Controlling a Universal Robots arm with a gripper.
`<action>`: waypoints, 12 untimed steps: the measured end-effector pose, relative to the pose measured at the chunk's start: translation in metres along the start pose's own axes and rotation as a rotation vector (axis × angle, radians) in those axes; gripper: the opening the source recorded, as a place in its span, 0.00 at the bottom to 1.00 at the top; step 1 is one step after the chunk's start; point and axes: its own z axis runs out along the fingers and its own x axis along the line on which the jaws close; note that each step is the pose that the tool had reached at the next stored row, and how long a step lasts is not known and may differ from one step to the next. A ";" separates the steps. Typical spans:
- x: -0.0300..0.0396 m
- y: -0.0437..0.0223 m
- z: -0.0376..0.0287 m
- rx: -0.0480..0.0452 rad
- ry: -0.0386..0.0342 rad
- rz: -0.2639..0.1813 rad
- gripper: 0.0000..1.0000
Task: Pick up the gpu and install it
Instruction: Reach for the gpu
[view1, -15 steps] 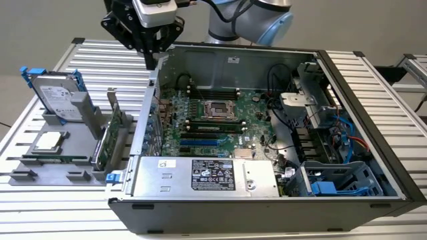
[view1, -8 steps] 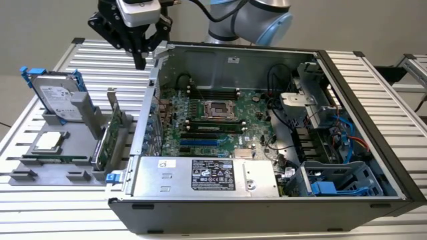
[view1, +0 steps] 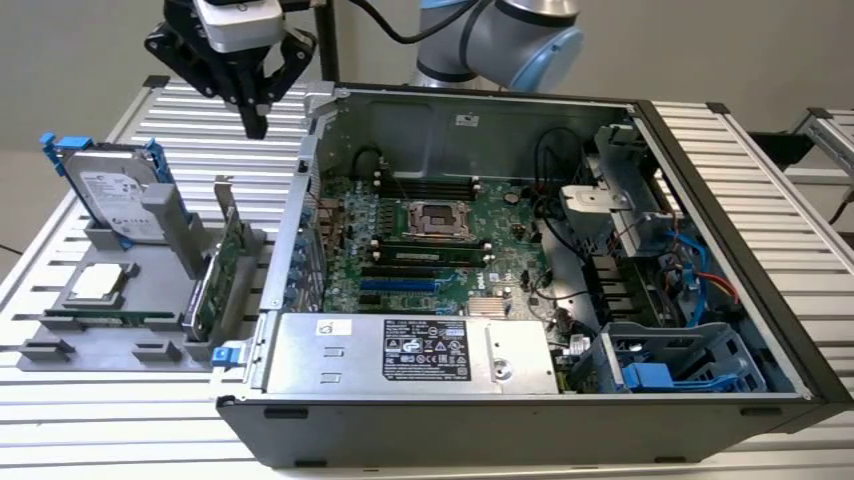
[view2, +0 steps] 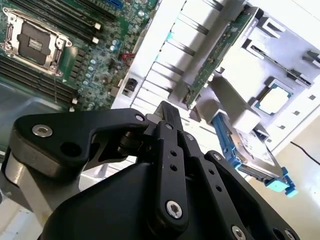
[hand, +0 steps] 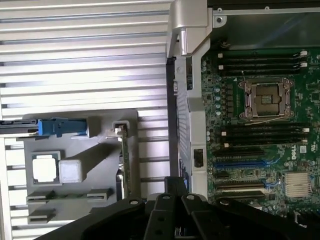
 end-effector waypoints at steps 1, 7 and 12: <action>0.0025 -0.0002 -0.0001 0.0000 0.0000 0.000 0.00; 0.0160 -0.0011 -0.0004 0.0000 0.0000 0.000 0.00; 0.0271 -0.0019 -0.0006 0.0000 0.0000 0.000 0.00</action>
